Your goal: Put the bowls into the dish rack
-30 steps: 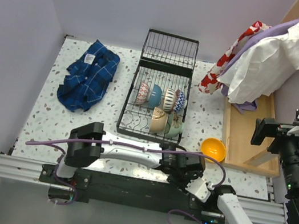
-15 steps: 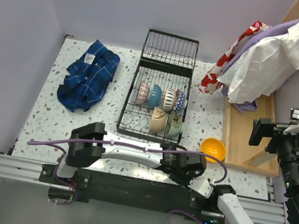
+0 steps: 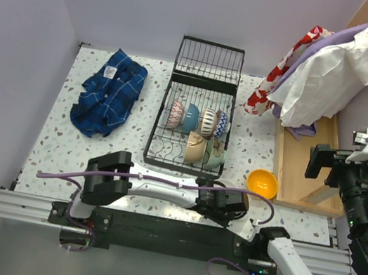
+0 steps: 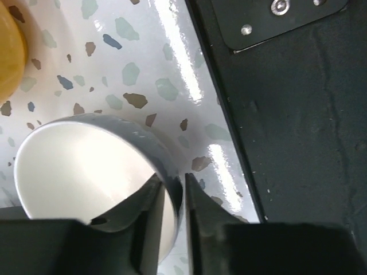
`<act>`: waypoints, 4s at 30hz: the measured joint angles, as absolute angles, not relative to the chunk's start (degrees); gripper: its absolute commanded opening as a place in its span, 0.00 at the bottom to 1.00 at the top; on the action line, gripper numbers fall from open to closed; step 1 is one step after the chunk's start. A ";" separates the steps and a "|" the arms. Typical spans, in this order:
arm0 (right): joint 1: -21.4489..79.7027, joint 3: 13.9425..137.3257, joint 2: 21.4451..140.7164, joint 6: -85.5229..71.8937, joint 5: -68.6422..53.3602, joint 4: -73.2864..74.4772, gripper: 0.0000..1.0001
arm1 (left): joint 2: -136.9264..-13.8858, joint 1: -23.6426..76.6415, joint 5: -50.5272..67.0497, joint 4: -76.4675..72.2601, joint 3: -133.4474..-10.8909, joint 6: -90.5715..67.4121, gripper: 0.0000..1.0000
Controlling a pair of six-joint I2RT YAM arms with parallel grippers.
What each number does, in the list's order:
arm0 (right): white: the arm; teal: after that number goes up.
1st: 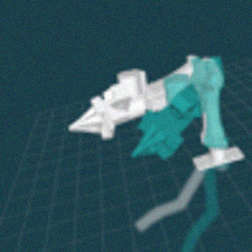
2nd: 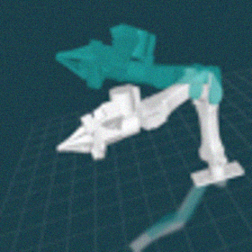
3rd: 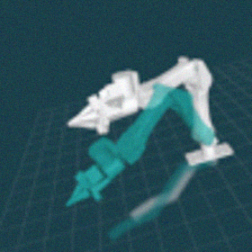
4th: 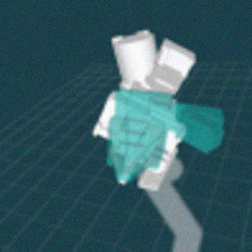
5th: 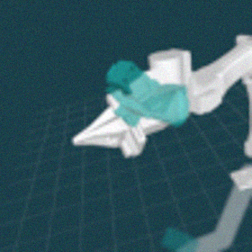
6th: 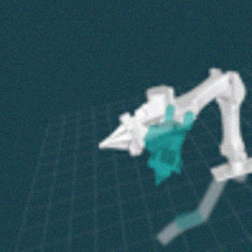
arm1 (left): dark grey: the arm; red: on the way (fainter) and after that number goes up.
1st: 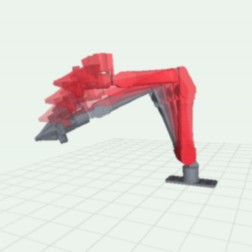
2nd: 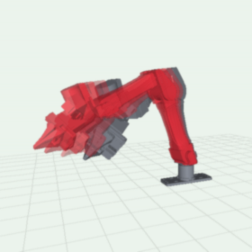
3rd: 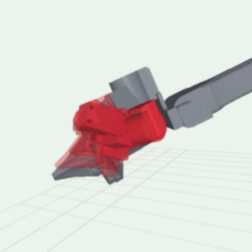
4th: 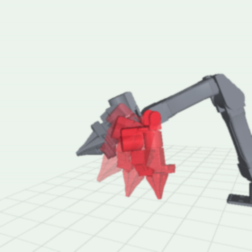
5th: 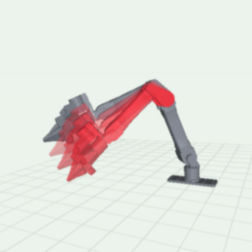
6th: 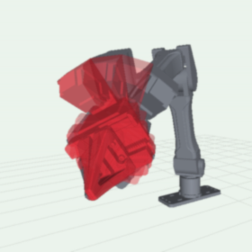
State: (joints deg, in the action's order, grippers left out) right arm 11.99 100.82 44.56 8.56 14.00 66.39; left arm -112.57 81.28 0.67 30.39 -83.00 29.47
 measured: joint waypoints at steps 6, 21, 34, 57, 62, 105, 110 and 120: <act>11.97 100.55 44.53 8.60 13.98 66.41 0.99 | -113.03 81.14 -0.08 29.95 -82.87 29.56 0.00; 11.92 89.84 39.27 13.26 4.36 64.05 0.99 | -94.96 78.26 12.56 45.12 -85.47 30.98 0.00; 11.94 78.39 42.28 29.65 -14.00 67.79 0.99 | -77.49 27.31 29.50 41.08 -76.20 25.04 0.00; 11.66 83.94 57.80 31.16 -8.21 69.47 0.99 | -90.54 15.14 67.11 -37.65 -38.85 -41.34 0.00; 11.66 83.99 59.31 31.16 -8.21 69.89 0.99 | -97.34 15.14 66.92 -56.03 -34.76 -56.82 0.00; 11.66 86.78 63.66 32.01 -7.03 73.89 0.99 | -109.32 15.35 54.19 -77.78 -31.22 -89.17 0.27; 11.66 86.94 63.68 31.99 -7.03 73.89 0.99 | -106.28 14.74 55.07 -73.19 -31.03 -82.02 0.39; 11.66 86.52 62.15 31.99 -7.05 73.54 0.99 | -96.36 12.56 54.92 -48.07 -35.42 -61.89 0.54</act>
